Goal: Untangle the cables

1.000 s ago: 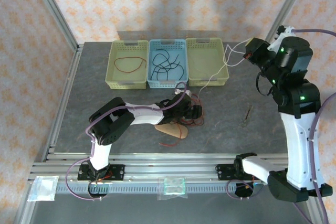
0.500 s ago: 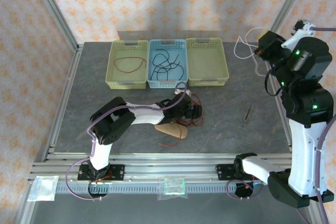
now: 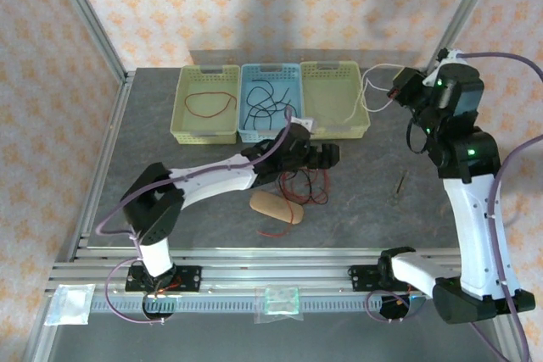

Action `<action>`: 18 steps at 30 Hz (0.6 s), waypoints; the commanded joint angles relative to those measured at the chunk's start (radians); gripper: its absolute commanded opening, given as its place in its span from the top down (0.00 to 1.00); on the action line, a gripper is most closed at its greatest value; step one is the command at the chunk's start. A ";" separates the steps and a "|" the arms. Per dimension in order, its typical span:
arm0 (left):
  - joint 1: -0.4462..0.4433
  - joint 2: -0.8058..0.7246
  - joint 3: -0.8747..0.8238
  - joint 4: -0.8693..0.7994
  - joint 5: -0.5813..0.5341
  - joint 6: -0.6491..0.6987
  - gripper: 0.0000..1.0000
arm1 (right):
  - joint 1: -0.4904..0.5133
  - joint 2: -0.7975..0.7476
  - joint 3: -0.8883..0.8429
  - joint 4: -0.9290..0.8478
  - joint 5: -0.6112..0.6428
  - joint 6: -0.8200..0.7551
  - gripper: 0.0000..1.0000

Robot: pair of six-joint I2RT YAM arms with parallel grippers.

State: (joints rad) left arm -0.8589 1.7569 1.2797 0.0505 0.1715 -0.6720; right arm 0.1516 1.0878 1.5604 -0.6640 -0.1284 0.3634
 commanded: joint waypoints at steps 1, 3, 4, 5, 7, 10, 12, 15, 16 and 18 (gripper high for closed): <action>0.022 -0.067 -0.001 -0.065 -0.025 0.028 0.06 | 0.002 0.003 -0.028 0.104 -0.014 0.012 1.00; 0.032 -0.108 -0.023 -0.076 -0.044 0.033 0.06 | 0.002 0.018 -0.046 0.137 -0.024 0.016 1.00; 0.037 -0.128 -0.035 -0.081 -0.052 0.035 0.06 | 0.001 0.027 -0.054 0.154 -0.026 0.017 1.00; 0.044 -0.147 -0.051 -0.083 -0.059 0.037 0.06 | 0.002 0.040 -0.061 0.170 -0.028 0.016 1.00; 0.061 -0.183 -0.082 -0.083 -0.059 0.038 0.06 | 0.001 0.072 -0.062 0.193 -0.033 0.010 1.00; 0.088 -0.232 -0.132 -0.087 -0.059 0.036 0.06 | 0.001 0.137 -0.051 0.212 -0.046 0.002 1.00; 0.107 -0.262 -0.163 -0.090 -0.067 0.034 0.06 | 0.001 0.174 -0.044 0.230 -0.049 -0.003 1.00; 0.130 -0.296 -0.204 -0.096 -0.076 0.029 0.06 | 0.002 0.231 -0.031 0.264 -0.048 -0.011 1.00; 0.137 -0.307 -0.216 -0.098 -0.079 0.028 0.06 | 0.000 0.258 -0.020 0.268 -0.045 -0.015 1.00; 0.149 -0.322 -0.233 -0.103 -0.082 0.026 0.06 | 0.001 0.310 0.001 0.287 -0.054 -0.020 1.00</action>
State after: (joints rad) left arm -0.7227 1.4731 1.0683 -0.0242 0.1173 -0.6540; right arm 0.1516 1.3586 1.5166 -0.4477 -0.1726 0.3634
